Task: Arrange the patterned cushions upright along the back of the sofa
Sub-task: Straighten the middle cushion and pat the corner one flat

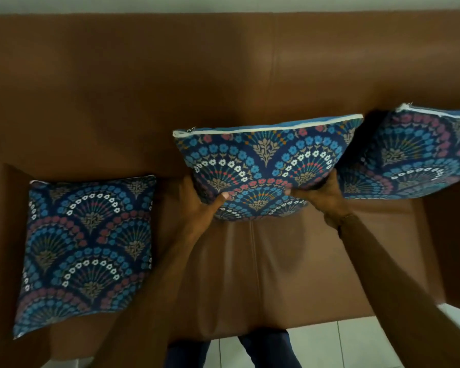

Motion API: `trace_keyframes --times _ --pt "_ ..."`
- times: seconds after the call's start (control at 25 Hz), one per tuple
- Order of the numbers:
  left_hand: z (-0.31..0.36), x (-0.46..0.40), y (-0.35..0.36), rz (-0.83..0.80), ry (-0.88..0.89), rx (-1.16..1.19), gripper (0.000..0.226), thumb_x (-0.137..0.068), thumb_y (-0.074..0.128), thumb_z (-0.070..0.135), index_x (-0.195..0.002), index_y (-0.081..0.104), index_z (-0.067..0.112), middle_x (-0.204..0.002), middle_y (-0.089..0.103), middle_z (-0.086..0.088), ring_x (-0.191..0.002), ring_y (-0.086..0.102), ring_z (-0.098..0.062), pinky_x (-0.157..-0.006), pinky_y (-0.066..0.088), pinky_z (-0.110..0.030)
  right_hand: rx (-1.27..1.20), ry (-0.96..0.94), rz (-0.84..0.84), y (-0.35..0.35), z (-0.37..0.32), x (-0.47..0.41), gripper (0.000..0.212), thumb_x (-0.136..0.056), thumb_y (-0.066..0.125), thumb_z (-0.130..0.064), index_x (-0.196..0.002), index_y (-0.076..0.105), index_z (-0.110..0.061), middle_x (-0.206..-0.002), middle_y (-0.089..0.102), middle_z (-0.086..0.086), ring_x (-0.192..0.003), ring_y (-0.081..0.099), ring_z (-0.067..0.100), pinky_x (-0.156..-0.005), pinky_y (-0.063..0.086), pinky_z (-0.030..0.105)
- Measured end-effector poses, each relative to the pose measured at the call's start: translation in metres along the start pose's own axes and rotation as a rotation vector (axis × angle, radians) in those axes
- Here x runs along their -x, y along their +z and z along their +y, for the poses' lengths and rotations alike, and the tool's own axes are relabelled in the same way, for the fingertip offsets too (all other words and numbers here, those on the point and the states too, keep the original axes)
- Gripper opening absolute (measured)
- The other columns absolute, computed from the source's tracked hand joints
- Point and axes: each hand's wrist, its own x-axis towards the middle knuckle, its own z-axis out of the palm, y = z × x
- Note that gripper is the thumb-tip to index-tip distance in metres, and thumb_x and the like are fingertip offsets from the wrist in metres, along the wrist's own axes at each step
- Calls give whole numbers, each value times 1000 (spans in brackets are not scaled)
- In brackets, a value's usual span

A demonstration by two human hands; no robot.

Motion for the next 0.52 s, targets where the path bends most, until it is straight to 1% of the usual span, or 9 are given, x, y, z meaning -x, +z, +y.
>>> trace_keyframes --times 0.08,0.12,0.2,0.24,0.32,0.36,0.4,0.44,0.52 --pt "-16 1 -6 -61 -6 -95 96 -78 88 53 -156 43 20 -158 55 -6 -146 54 -27 -121 46 -50 -29 71 21 18 13 12 82 -82 91 6 -141 43 -23 -127 67 -13 -127 62 24 -85 56 27" --pt "-29 2 -15 -106 -14 -125 96 -80 84 54 -159 40 20 -162 50 -9 -149 49 -29 -124 42 -53 -62 121 50 27 22 20 74 -83 92 0 -133 45 -30 -117 63 -21 -125 63 24 -80 52 23" --pt "-64 9 -49 -142 -31 -265 92 -88 74 53 -163 35 17 -168 39 -17 -156 38 -36 -128 33 -59 -123 318 92 54 35 43 58 -87 92 -20 -126 51 -33 -117 63 -16 -135 60 31 -92 52 41" --pt "-84 12 -72 -115 -15 -383 89 -90 66 57 -162 38 12 -168 38 -21 -155 35 -41 -127 31 -62 -102 459 56 72 39 56 62 -89 89 -31 -136 49 -29 -123 63 -10 -133 61 32 -99 50 54" --pt "-125 19 -126 -22 49 -598 89 -92 49 62 -158 45 3 -164 41 -26 -154 35 -49 -124 29 -70 -12 634 -82 123 45 81 81 -94 82 -41 -157 35 -21 -118 60 -10 -107 67 18 -110 46 66" --pt "-142 21 -153 4 82 -670 88 -93 46 63 -158 45 5 -166 39 -25 -156 32 -49 -126 24 -72 3 654 -169 151 46 90 71 -96 80 -42 -153 41 -23 -112 59 -16 -104 66 15 -111 48 60" --pt "-157 22 -177 9 101 -719 88 -93 44 65 -161 43 11 -170 35 -22 -160 27 -48 -129 17 -71 -10 663 -250 183 46 97 51 -99 77 -43 -140 52 -28 -107 59 -21 -114 66 17 -106 52 50" --pt "-167 22 -196 7 97 -746 91 -91 45 70 -164 40 18 -175 28 -19 -163 21 -45 -131 12 -67 -29 672 -328 215 47 103 46 -101 74 -44 -140 57 -26 -110 60 -22 -125 63 19 -99 52 40" --pt "-182 17 -228 41 8 -714 103 -83 48 81 -168 31 27 -179 15 -16 -166 13 -41 -132 10 -64 -28 675 -481 283 44 115 76 -101 73 -48 -163 39 -20 -128 61 -16 -133 61 21 -95 53 39"
